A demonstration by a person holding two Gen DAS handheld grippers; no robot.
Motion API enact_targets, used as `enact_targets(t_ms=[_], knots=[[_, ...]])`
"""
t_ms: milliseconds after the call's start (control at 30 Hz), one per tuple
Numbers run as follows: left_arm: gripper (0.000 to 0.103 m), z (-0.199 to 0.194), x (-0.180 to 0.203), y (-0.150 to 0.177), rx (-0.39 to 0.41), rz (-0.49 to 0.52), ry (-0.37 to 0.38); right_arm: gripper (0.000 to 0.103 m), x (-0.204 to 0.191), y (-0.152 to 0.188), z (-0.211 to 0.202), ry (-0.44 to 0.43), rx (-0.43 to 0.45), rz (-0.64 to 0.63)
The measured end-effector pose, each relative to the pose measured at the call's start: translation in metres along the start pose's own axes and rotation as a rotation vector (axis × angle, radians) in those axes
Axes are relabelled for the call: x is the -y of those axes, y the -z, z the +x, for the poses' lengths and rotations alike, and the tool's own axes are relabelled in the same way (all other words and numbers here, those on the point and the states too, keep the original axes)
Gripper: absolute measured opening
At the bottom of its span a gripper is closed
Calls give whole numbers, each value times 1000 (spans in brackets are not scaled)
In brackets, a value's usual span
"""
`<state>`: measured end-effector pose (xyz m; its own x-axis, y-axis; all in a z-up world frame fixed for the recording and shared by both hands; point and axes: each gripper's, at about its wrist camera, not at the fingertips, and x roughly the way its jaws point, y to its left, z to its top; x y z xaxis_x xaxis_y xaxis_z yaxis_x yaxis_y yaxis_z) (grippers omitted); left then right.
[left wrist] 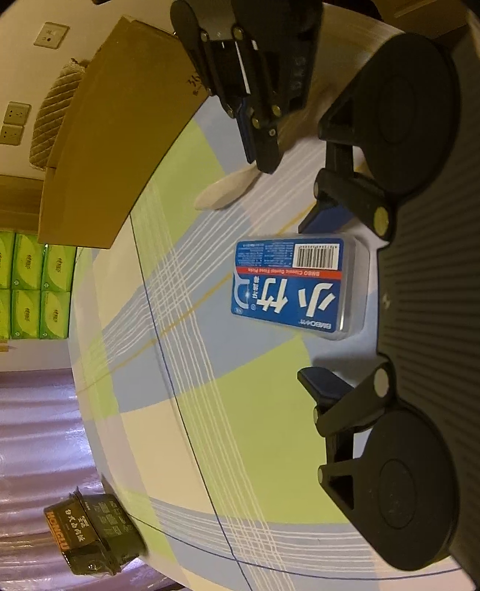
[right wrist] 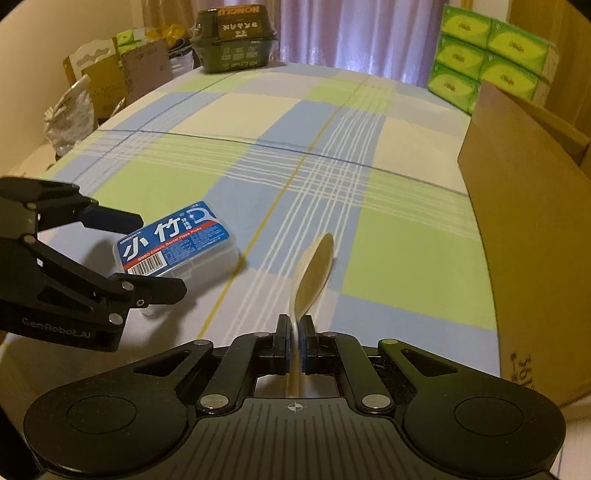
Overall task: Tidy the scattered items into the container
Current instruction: 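Grasp the blue toothpick box with the left gripper while the right grasps the white spoon, then lift the toothpick box with the left gripper while the right lifts the spoon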
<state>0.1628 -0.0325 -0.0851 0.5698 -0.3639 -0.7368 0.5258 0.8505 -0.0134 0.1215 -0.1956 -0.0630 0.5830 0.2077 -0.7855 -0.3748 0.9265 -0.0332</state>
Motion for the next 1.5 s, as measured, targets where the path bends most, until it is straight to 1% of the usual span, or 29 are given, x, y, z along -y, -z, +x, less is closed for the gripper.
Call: enact_targets(t_ms=[167, 267, 400, 500, 567, 667, 700, 733, 1000, 1100, 1500], knots=[[73, 2, 2, -7, 20, 7, 28, 6, -3, -3, 5, 21, 13, -40], [73, 5, 2, -9, 21, 7, 30, 6, -5, -4, 7, 33, 21, -67], [73, 9, 1, -9, 7, 3, 35, 6, -5, -5, 10, 35, 32, -76], [70, 12, 1, -8, -6, 0, 46, 6, -5, -5, 11, 34, 37, -80], [67, 13, 2, -8, -10, -5, 54, 6, -4, -5, 11, 32, 39, -81], [59, 14, 2, -9, -13, -12, 60, 6, -4, -4, 10, 32, 43, -83], [55, 14, 2, -9, -15, -14, 62, 6, -4, -4, 10, 33, 44, -86], [53, 14, 2, -9, -14, -15, 59, 6, -4, -4, 10, 33, 45, -89], [52, 11, -1, -10, -6, -52, 74, 6, -2, -6, 9, 28, 28, -68], [52, 8, -1, -11, 3, -53, 75, 6, -3, -5, 6, 25, 25, -67], [52, 7, -1, -10, -3, -53, 80, 6, -2, -2, -6, 30, 31, -36]])
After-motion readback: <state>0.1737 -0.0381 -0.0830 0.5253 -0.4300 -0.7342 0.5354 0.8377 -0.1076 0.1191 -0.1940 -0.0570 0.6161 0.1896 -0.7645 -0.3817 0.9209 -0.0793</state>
